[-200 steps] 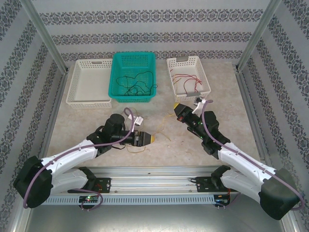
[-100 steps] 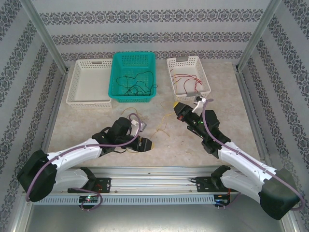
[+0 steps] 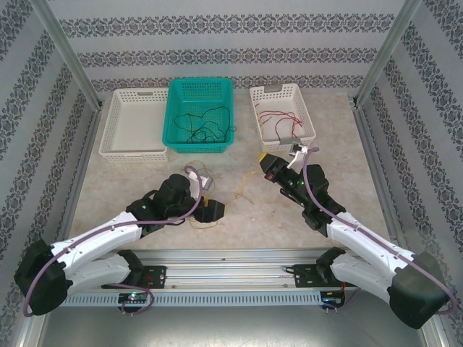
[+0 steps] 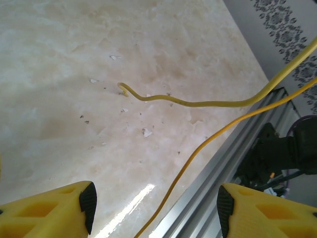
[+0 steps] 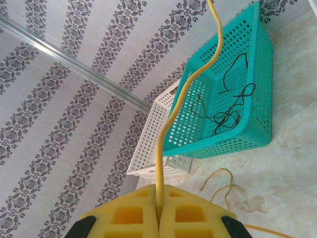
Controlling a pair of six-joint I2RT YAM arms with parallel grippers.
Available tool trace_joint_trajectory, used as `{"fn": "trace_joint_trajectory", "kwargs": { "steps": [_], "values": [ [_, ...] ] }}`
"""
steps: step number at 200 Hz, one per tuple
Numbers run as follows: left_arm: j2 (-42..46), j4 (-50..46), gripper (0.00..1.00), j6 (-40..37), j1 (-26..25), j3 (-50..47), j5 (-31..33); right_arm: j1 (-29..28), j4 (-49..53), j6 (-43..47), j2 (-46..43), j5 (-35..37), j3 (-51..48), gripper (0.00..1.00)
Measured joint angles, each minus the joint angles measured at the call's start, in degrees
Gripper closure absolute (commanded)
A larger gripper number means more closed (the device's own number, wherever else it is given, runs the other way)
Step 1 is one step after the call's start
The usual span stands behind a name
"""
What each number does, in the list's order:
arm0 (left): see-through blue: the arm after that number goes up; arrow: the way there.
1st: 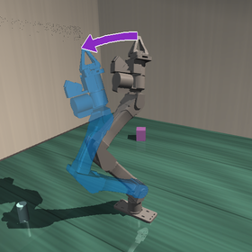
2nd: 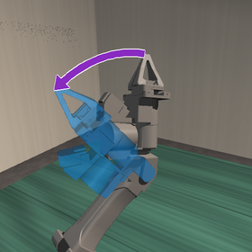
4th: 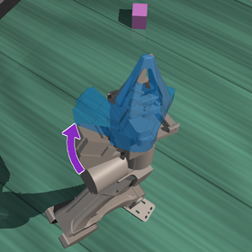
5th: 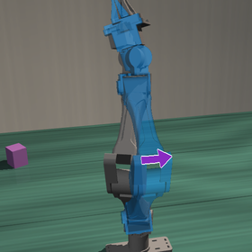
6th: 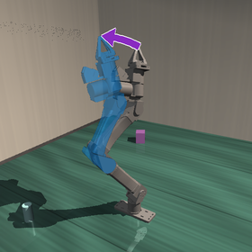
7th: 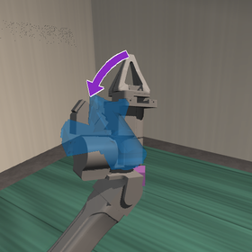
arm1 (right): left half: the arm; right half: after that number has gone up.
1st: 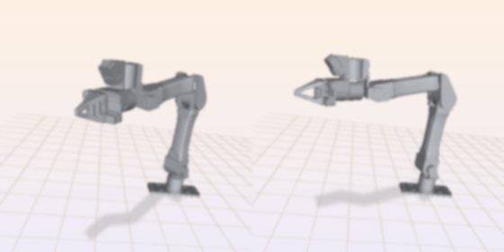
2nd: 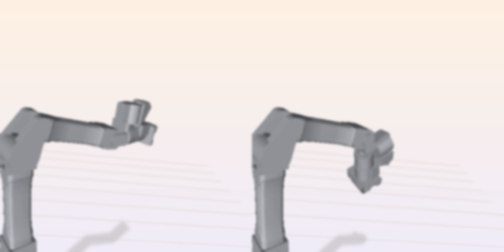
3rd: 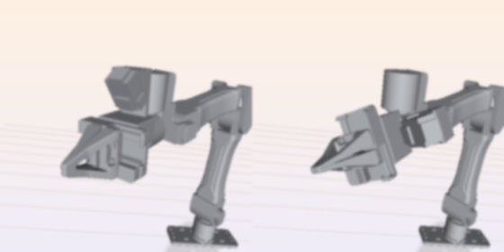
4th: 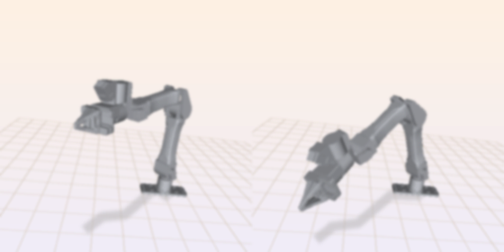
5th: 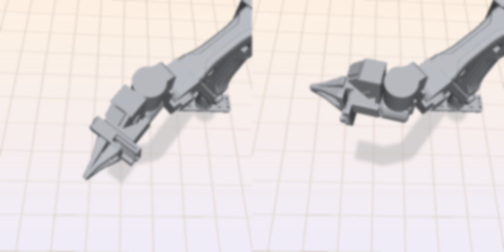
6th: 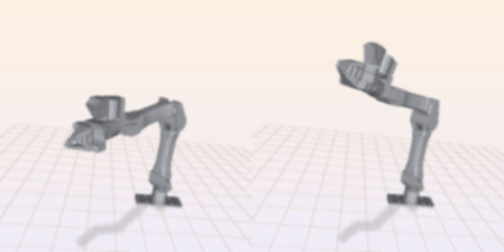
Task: Untangle the cables
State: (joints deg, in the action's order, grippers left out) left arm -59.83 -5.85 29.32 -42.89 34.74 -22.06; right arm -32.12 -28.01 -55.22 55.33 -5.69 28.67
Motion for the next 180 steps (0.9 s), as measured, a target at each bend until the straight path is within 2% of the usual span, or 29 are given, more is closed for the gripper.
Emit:
{"fn": "trace_joint_trajectory", "kwargs": {
  "steps": [43, 59, 66, 110, 143, 180],
  "values": [
    [-4.0, -1.5, 0.38, -2.0, -2.5, 0.4, 3.8, -0.3, 0.0, -0.2, 0.0, -0.8, 0.2, 1.00],
    [-5.9, -1.6, 0.45, -2.4, -2.9, 1.1, 4.9, -0.8, 0.0, -0.2, 0.0, -1.2, 0.5, 1.00],
    [-6.9, -1.5, 0.50, -2.6, -2.9, 1.7, 5.2, -1.0, 0.0, -0.2, 0.0, -1.3, 0.7, 1.00],
    [-11.2, -1.4, 1.00, -4.5, -3.2, 6.2, 5.8, -1.1, 0.1, -0.2, -0.2, -1.4, 0.8, 1.00],
    [-10.1, -2.7, 1.00, -5.0, -3.2, 8.3, 5.9, -1.0, 2.4, -0.1, -3.3, 0.9, 0.5, 1.00],
    [-0.8, -9.0, 1.00, -6.2, -3.2, 12.5, 7.8, 2.6, 5.5, -0.3, -8.4, 5.2, -3.6, 1.00]
  ]
}}
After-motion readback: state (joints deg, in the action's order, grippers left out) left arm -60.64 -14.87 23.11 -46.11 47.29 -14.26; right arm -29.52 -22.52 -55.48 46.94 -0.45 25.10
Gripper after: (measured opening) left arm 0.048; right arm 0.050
